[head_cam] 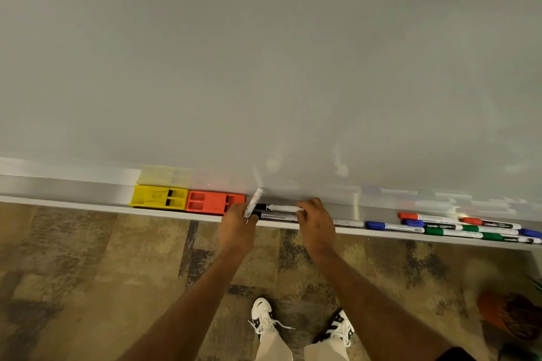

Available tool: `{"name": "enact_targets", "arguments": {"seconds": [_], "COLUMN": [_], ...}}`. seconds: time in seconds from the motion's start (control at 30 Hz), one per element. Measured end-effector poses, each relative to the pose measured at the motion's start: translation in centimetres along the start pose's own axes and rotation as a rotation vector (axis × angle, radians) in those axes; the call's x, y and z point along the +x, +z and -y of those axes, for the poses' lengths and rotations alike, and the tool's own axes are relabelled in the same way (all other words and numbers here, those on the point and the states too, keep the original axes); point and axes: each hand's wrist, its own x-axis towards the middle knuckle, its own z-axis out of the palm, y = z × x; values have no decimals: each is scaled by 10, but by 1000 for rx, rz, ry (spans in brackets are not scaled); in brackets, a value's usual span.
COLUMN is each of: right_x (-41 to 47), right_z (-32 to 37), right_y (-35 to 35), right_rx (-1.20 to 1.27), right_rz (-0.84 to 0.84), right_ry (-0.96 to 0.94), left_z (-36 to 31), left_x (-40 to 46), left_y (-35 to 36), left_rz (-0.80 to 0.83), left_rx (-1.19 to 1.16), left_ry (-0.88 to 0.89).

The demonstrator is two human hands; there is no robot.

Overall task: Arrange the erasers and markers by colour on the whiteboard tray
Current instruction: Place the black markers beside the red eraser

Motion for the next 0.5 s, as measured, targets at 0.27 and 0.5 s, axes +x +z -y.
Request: {"name": "enact_targets", "arguments": {"seconds": [0.27,0.5], "right_x": [4,13], "right_z": [2,10], "right_y": [12,9], "right_rx": [25,-21], "right_rz": [55,142], "right_ry": [-32,-64], "left_z": [1,0], "left_x": [2,2], "left_y": [3,2], "left_rz": [12,18], "left_rx": [97,272], "left_ry": [81,152]}}
